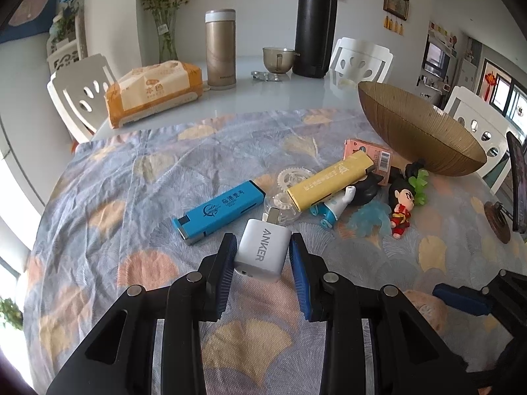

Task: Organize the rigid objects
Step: 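Grasp the white Anker charger with the left gripper while the right gripper grasps the pink tag, then carry the charger and pink tag over the bowl and open both grippers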

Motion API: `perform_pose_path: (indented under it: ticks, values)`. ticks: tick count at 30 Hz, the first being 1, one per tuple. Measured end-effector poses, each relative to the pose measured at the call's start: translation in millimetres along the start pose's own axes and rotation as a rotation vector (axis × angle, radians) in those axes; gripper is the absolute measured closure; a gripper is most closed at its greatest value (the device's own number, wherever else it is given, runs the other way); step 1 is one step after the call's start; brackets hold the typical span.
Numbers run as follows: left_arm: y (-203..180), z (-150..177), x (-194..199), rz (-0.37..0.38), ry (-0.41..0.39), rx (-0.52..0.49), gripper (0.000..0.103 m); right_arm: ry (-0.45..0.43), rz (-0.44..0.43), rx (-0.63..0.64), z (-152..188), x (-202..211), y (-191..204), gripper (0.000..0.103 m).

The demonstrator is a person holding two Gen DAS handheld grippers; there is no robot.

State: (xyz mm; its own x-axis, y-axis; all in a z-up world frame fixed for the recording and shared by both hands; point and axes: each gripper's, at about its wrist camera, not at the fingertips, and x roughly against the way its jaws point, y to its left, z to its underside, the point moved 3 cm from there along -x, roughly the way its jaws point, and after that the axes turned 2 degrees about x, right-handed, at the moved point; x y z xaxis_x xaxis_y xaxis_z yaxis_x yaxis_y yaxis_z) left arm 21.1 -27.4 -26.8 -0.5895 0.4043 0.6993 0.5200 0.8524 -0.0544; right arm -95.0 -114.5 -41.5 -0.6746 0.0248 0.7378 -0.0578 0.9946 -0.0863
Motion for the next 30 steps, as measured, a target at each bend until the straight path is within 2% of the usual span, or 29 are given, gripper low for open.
perform_pose_path:
  ticks: [6, 12, 18, 21, 23, 25, 30]
  values:
    - [-11.7, 0.3, 5.5, -0.040, -0.026, -0.047, 0.073, -0.084, -0.020, -0.052, -0.3, 18.0, -8.6, 0.062]
    - [-30.1, -16.9, 29.0, 0.013, -0.061, -0.054, 0.073, -0.154, -0.079, -0.180, -6.6, 44.2, -37.8, 0.062]
    - [-66.0, -75.1, 55.6, 0.106, -0.159, -0.047, 0.073, -0.320, 0.070, -0.275, -40.0, 114.1, -95.5, 0.062]
    - [-93.7, -105.4, 58.8, 0.163, -0.205, -0.061, 0.073, -0.354, 0.164, -0.364, -54.0, 136.2, -135.0, 0.062]
    - [-113.2, -119.5, 53.3, 0.187, -0.221, -0.083, 0.073, -0.346, 0.204, -0.440, -60.4, 138.6, -161.8, 0.062]
    - [-133.9, -129.6, 37.2, 0.220, -0.203, -0.102, 0.073, -0.315, 0.234, -0.501, -64.5, 129.5, -184.8, 0.062]
    - [-168.6, -126.6, -26.0, 0.246, -0.076, -0.137, 0.073, -0.141, 0.259, -0.580, -66.4, 75.4, -213.1, 0.062]
